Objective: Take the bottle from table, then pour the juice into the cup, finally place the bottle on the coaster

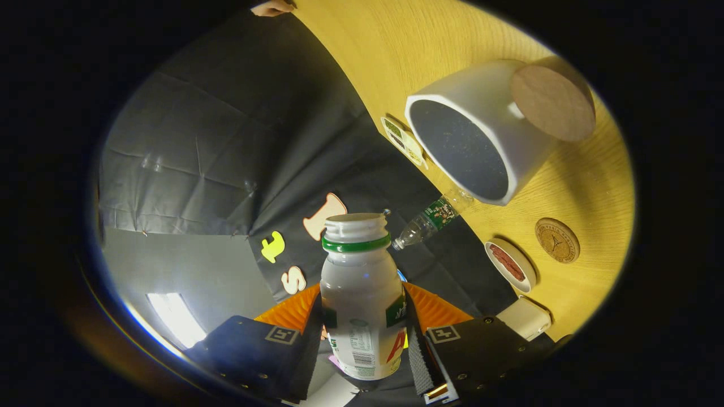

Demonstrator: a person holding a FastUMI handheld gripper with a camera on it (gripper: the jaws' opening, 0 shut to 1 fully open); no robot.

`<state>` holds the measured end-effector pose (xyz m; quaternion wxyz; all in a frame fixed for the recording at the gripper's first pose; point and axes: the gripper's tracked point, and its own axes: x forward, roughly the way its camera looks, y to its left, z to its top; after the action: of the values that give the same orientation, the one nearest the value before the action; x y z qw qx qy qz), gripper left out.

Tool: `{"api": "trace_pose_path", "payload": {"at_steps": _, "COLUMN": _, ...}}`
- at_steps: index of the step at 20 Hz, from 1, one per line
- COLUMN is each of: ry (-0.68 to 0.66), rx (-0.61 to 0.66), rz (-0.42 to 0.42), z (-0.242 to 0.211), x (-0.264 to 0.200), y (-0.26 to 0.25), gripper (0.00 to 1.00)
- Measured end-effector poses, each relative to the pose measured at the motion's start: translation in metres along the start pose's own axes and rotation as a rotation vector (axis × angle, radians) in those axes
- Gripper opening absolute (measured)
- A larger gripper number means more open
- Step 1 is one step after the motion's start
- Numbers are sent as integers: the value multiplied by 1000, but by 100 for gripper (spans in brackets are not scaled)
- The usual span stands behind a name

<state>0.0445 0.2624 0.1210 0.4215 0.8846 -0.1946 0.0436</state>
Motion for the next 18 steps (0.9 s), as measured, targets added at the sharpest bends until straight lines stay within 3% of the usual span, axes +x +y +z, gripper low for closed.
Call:
{"api": "trace_pose_path", "payload": {"at_steps": 6, "ry": -38, "rx": 75, "rz": 8, "z": 10, "x": -3, "y": -1, "gripper": 67}}
{"api": "trace_pose_path", "payload": {"at_steps": 18, "ry": -65, "rx": 89, "rz": -5, "z": 22, "x": -5, "y": -7, "gripper": 68}}
